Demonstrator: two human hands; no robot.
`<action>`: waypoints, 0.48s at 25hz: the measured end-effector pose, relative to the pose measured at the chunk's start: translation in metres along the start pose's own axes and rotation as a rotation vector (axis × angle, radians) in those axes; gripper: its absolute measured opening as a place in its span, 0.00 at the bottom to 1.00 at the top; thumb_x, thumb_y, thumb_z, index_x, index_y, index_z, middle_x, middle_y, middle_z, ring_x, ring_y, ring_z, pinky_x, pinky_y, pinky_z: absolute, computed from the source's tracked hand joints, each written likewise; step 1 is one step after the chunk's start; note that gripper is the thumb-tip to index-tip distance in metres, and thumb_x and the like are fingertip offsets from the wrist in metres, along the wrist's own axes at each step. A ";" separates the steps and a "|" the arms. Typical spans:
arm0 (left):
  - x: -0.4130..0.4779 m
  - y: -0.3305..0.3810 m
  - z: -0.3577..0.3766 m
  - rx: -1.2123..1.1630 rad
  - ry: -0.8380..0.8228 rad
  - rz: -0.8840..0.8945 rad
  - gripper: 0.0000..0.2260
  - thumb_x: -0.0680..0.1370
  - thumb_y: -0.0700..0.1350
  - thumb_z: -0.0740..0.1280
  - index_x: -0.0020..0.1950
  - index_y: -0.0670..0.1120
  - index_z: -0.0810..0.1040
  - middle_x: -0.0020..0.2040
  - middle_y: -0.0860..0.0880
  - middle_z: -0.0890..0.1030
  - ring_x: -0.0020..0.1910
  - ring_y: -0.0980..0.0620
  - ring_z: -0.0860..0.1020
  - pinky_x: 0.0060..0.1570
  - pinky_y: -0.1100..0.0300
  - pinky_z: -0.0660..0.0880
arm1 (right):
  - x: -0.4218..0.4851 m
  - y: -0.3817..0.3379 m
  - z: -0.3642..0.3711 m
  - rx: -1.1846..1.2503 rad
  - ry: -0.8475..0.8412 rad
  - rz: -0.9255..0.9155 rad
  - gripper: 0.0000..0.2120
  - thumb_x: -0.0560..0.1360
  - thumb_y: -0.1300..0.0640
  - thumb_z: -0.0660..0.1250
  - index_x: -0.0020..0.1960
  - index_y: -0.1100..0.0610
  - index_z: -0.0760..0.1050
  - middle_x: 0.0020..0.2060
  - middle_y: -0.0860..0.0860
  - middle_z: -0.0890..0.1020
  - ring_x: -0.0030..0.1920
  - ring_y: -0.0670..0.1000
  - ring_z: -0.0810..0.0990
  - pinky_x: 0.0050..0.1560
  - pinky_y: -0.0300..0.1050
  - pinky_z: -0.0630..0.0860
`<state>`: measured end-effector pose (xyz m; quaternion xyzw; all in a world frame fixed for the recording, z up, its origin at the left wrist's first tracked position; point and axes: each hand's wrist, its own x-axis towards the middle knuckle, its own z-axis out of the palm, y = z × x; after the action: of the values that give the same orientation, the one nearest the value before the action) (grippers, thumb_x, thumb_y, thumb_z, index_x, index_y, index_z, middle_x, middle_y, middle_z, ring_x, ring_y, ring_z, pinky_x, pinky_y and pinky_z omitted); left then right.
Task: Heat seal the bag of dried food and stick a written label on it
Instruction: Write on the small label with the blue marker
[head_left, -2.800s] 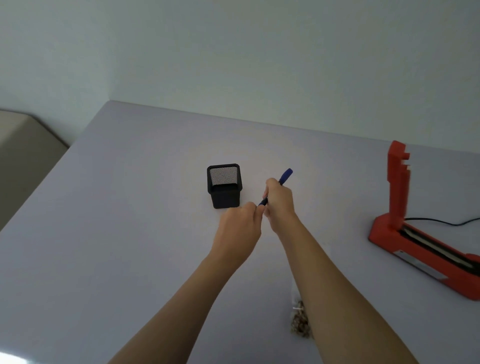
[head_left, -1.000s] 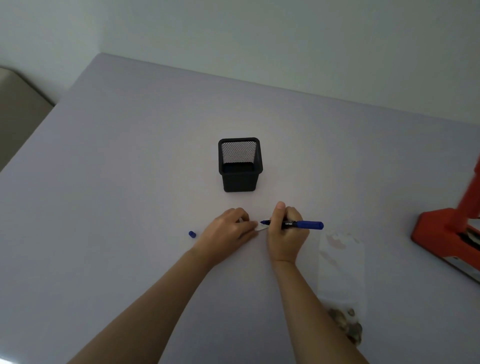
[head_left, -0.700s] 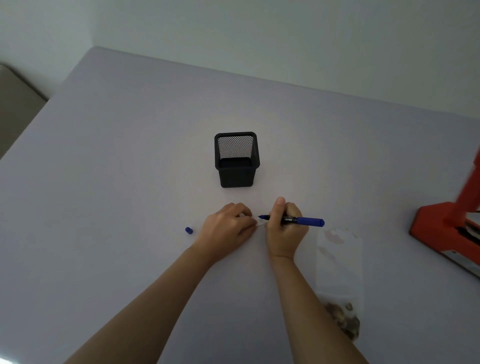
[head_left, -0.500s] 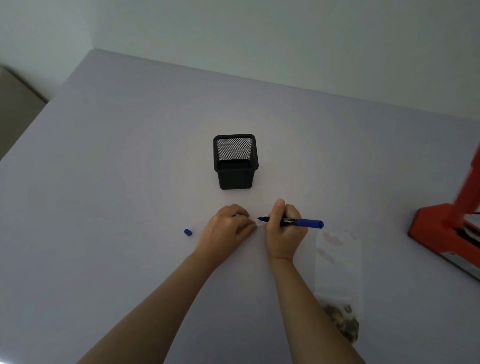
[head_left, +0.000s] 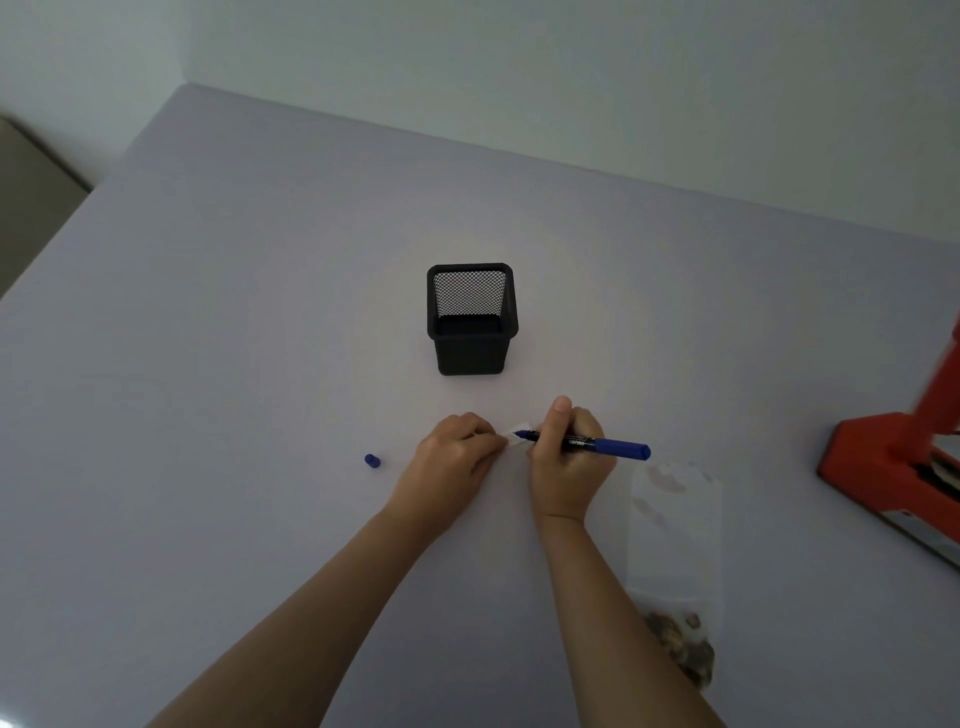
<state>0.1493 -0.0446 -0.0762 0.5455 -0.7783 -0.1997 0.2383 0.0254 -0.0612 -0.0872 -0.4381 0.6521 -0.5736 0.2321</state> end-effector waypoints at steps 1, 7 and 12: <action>-0.002 0.000 0.000 0.053 -0.022 0.044 0.15 0.75 0.43 0.57 0.48 0.40 0.83 0.43 0.44 0.82 0.39 0.46 0.79 0.38 0.59 0.76 | 0.000 0.000 0.000 -0.001 0.003 -0.001 0.26 0.75 0.48 0.58 0.28 0.68 0.68 0.22 0.61 0.73 0.25 0.55 0.71 0.28 0.49 0.68; -0.017 -0.003 0.000 0.194 -0.059 0.128 0.18 0.71 0.44 0.59 0.56 0.39 0.79 0.50 0.40 0.78 0.41 0.43 0.75 0.42 0.55 0.75 | 0.000 -0.002 0.000 -0.013 0.002 0.011 0.26 0.75 0.48 0.57 0.28 0.67 0.67 0.23 0.61 0.72 0.25 0.58 0.71 0.28 0.52 0.69; -0.017 -0.005 0.001 0.142 -0.021 0.077 0.16 0.73 0.45 0.60 0.55 0.42 0.81 0.50 0.40 0.78 0.40 0.44 0.75 0.42 0.54 0.76 | 0.000 -0.004 -0.001 -0.004 -0.036 0.009 0.26 0.76 0.47 0.57 0.28 0.66 0.66 0.22 0.61 0.72 0.25 0.60 0.71 0.27 0.57 0.71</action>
<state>0.1577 -0.0305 -0.0825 0.5287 -0.8133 -0.1406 0.1983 0.0258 -0.0603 -0.0832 -0.4459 0.6509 -0.5633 0.2452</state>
